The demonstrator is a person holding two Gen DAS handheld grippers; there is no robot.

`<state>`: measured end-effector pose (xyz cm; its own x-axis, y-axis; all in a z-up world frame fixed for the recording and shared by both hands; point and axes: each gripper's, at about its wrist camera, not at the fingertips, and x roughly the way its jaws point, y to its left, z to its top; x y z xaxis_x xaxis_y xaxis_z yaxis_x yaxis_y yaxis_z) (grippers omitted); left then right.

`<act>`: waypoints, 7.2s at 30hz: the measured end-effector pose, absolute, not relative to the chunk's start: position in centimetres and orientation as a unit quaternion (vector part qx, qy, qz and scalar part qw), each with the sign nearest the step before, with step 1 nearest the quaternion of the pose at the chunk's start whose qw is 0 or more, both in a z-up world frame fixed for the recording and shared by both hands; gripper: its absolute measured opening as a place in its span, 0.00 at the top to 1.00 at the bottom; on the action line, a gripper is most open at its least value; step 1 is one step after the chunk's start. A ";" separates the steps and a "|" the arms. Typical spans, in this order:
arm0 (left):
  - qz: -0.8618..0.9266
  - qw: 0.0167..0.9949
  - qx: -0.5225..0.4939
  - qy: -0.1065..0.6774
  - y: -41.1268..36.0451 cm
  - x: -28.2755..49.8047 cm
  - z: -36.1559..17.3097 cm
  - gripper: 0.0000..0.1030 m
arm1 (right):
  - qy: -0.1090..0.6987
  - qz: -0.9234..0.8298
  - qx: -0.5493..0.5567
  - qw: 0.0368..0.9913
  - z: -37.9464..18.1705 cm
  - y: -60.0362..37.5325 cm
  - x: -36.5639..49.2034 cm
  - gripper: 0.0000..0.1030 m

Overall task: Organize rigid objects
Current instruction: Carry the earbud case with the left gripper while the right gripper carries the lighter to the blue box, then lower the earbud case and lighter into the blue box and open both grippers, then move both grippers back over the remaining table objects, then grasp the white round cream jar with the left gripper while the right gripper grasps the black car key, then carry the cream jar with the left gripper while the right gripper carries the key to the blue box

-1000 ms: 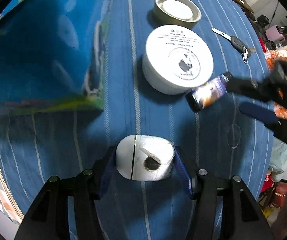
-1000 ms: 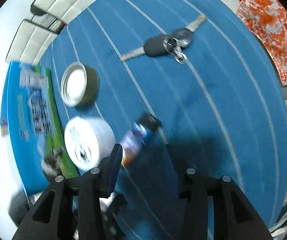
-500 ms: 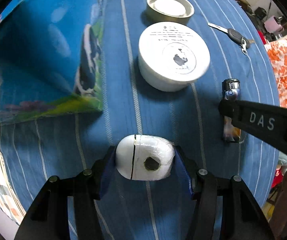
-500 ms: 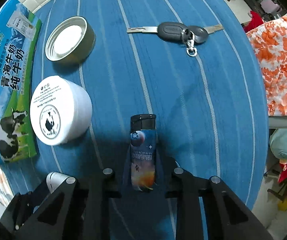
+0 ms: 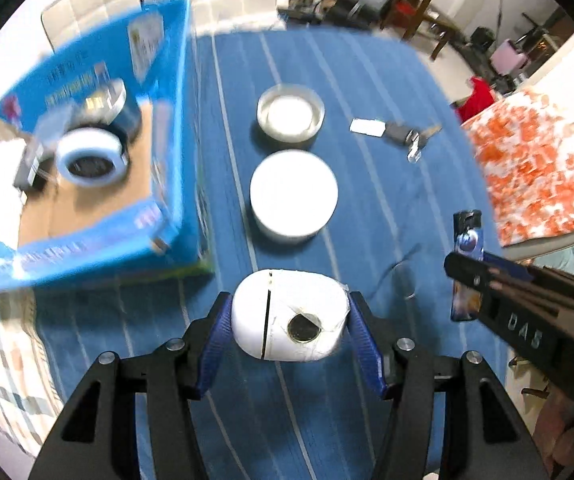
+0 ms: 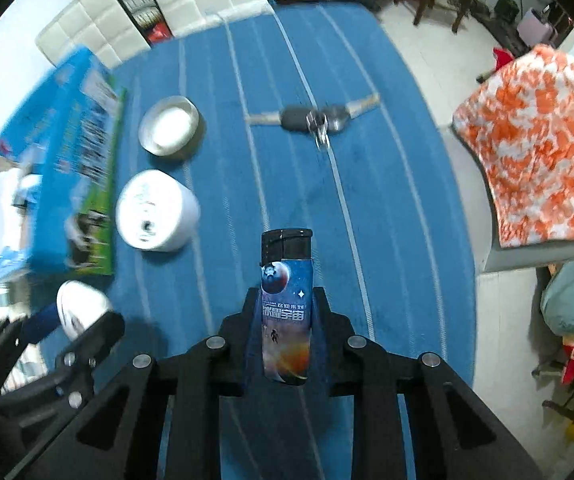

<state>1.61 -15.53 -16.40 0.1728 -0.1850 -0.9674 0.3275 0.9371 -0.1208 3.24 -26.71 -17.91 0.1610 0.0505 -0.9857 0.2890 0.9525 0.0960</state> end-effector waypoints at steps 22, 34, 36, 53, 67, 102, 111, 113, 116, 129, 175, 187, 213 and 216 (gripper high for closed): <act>-0.115 0.816 0.021 0.566 5.5 12.0 -7.7 0.47 | 0.573 0.088 0.177 0.795 -8.3 -10.0 12.4 0.75; -0.101 0.718 -0.025 0.688 13.3 20.3 -20.6 0.47 | 0.645 0.131 0.167 0.734 -20.5 -0.7 19.0 0.75; -0.099 0.707 -0.026 0.699 13.7 21.0 -21.8 0.47 | 0.655 0.128 0.158 0.728 -21.8 0.1 19.9 0.75; -0.093 0.652 -0.004 0.752 14.5 22.2 -26.4 0.42 | 0.697 0.132 0.154 0.688 -27.9 0.5 22.5 0.74; -0.080 0.705 -0.011 0.704 12.0 17.5 -21.2 0.00 | 0.675 0.021 0.101 0.730 -24.2 -4.9 19.6 0.22; -0.081 0.855 0.042 0.510 8.3 8.1 0.3 0.00 | 0.545 0.027 0.051 0.836 -0.3 -7.3 6.7 0.07; -0.107 0.848 0.046 0.518 3.9 7.7 -1.0 0.00 | 0.562 -0.013 0.084 0.823 -2.2 -13.2 5.3 0.07; -0.119 0.844 0.052 0.521 2.1 7.8 -2.0 0.00 | 0.570 -0.040 0.097 0.815 -3.5 -15.9 4.6 0.07; -0.154 0.830 0.041 0.535 -1.3 7.9 -3.9 0.00 | 0.581 -0.085 0.117 0.801 -5.3 -20.8 3.4 0.07; -0.148 0.777 -0.001 0.612 -16.4 8.7 -17.3 0.00 | 0.587 -0.230 0.169 0.758 -13.8 -39.0 -0.8 0.07; -0.123 0.751 0.039 0.647 -23.3 10.1 -25.5 0.37 | 0.603 -0.069 0.102 0.788 -24.7 -38.5 14.6 0.70; -0.150 0.768 0.048 0.621 -21.2 10.0 -22.3 0.37 | 0.602 -0.068 0.138 0.784 -21.1 -38.5 9.3 0.71; -0.101 0.843 0.016 0.529 0.6 10.6 -5.5 0.37 | 0.506 0.040 0.128 0.852 -4.2 -16.5 9.7 0.71; -0.080 0.849 0.015 0.523 3.5 10.7 -5.1 0.37 | 0.510 0.054 0.118 0.851 -4.4 -12.8 10.4 0.71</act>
